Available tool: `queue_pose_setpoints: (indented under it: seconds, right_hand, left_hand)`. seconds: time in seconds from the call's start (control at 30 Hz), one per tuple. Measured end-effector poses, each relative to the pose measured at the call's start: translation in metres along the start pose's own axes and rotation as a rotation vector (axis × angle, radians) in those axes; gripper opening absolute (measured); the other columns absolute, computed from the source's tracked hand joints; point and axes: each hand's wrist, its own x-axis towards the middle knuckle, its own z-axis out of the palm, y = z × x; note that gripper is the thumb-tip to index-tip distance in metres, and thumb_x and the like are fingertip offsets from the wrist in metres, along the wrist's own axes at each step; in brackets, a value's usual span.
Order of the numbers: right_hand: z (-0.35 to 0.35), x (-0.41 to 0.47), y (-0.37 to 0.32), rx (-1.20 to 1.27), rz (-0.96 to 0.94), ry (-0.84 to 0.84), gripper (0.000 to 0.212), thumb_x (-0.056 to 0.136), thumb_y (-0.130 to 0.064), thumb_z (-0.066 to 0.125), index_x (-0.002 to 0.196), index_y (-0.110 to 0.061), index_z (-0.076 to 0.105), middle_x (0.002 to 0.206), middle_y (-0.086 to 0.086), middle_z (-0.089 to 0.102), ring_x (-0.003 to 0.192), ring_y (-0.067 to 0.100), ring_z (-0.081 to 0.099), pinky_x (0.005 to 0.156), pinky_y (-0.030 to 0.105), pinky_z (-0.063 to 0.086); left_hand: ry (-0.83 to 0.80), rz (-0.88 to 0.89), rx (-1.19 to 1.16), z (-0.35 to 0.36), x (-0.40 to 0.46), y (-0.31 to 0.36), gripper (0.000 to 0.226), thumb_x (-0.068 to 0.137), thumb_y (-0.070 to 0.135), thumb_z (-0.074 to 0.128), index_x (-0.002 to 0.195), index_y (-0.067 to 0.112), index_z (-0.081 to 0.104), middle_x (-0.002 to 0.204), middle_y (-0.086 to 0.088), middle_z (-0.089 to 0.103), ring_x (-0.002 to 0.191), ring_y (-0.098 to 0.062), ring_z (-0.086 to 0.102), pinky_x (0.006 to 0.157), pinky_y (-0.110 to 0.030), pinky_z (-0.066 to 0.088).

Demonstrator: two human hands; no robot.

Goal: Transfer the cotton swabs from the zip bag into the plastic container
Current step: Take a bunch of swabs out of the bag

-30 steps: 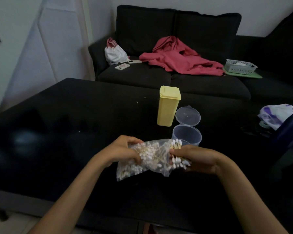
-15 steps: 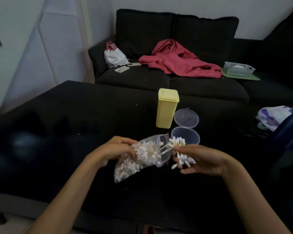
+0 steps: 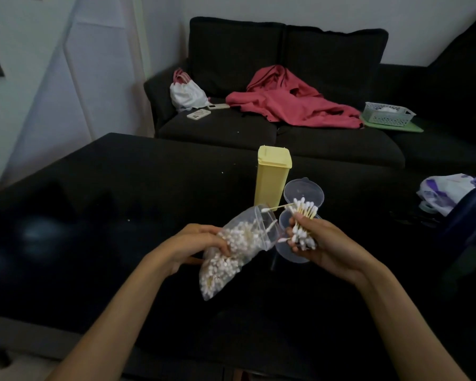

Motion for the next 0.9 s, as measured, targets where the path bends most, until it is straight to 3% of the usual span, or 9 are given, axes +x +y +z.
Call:
queue_pose_setpoints:
  seconds: [0.17,0.27,0.4,0.53,0.6,0.63,0.7,0.8,0.9]
  right_hand:
    - [-0.006,0.004,-0.003,0.064,-0.081,0.047,0.022,0.095,-0.027,0.048,0.092,-0.009,0.060,0.076,0.005,0.062,0.067,0.013,0.060,0.060,0.021,0.056]
    - [-0.012,0.004,-0.007,0.095,-0.106,0.079,0.022,0.096,-0.025,0.047,0.092,-0.008,0.060,0.077,0.004,0.063,0.065,0.012,0.062,0.057,0.021,0.055]
    - [-0.023,0.003,-0.012,0.029,-0.076,0.091,0.022,0.096,-0.025,0.047,0.089,-0.008,0.059,0.075,0.004,0.062,0.064,0.013,0.059,0.058,0.020,0.055]
    - [-0.033,0.002,-0.016,-0.030,-0.010,0.096,0.021,0.094,-0.025,0.049,0.089,-0.009,0.061,0.074,0.004,0.063,0.065,0.013,0.059,0.061,0.022,0.055]
    - [-0.035,0.002,-0.016,-0.049,0.005,0.105,0.021,0.095,-0.025,0.049,0.089,-0.009,0.061,0.073,0.003,0.062,0.065,0.013,0.058,0.061,0.022,0.054]
    - [-0.036,0.001,-0.017,-0.055,0.011,0.106,0.021,0.095,-0.025,0.049,0.089,-0.009,0.061,0.072,0.003,0.063,0.065,0.013,0.058,0.060,0.021,0.054]
    - [-0.037,0.000,-0.017,-0.070,0.025,0.086,0.021,0.095,-0.025,0.049,0.089,-0.008,0.061,0.071,0.003,0.064,0.063,0.012,0.060,0.059,0.021,0.054]
    - [-0.037,-0.004,-0.019,-0.125,0.056,0.046,0.020,0.095,-0.024,0.049,0.088,-0.007,0.060,0.073,0.005,0.062,0.062,0.012,0.059,0.057,0.021,0.054]
    - [-0.035,-0.006,-0.021,-0.150,0.081,0.002,0.020,0.094,-0.021,0.048,0.087,-0.005,0.058,0.072,0.006,0.060,0.063,0.014,0.056,0.053,0.019,0.052]
  left_hand:
    - [0.117,0.032,-0.045,-0.006,0.002,0.001,0.039,0.067,0.011,0.074,0.101,0.029,0.070,0.113,0.003,0.064,0.111,-0.016,0.055,0.097,-0.038,0.047]
    - [0.252,0.115,-0.076,-0.013,0.004,-0.001,0.044,0.071,0.009,0.076,0.110,0.025,0.065,0.114,0.000,0.064,0.104,-0.014,0.058,0.085,-0.030,0.050]
    - [0.450,0.252,0.230,-0.021,0.010,-0.006,0.065,0.073,0.017,0.079,0.131,0.014,0.051,0.121,-0.003,0.058,0.111,-0.020,0.056,0.094,-0.035,0.046]
    - [0.499,0.308,0.390,-0.015,0.020,-0.012,0.051,0.082,0.013,0.071,0.127,-0.002,0.052,0.109,-0.005,0.054,0.113,-0.028,0.054,0.088,-0.027,0.038]
    - [0.479,0.248,0.500,-0.017,0.029,-0.016,0.070,0.082,0.027,0.072,0.140,0.002,0.041,0.134,-0.011,0.049,0.133,-0.031,0.038,0.105,-0.032,0.032]
    - [0.480,0.206,0.575,-0.017,0.033,-0.015,0.081,0.081,0.034,0.072,0.146,0.009,0.031,0.150,-0.013,0.033,0.142,-0.030,0.022,0.115,-0.038,0.021]
    - [0.530,0.264,0.554,-0.008,0.028,0.003,0.083,0.082,0.033,0.070,0.150,0.020,0.024,0.159,-0.006,0.011,0.147,-0.025,0.001,0.118,-0.041,0.009]
    - [0.467,0.616,0.409,0.024,0.011,0.046,0.052,0.093,0.024,0.057,0.142,0.028,0.040,0.151,0.004,0.033,0.141,-0.017,0.026,0.115,-0.038,0.026]
    - [0.223,0.607,0.625,0.058,0.006,0.071,0.043,0.100,0.037,0.040,0.141,0.027,0.041,0.140,0.003,0.049,0.126,-0.016,0.047,0.104,-0.042,0.041]
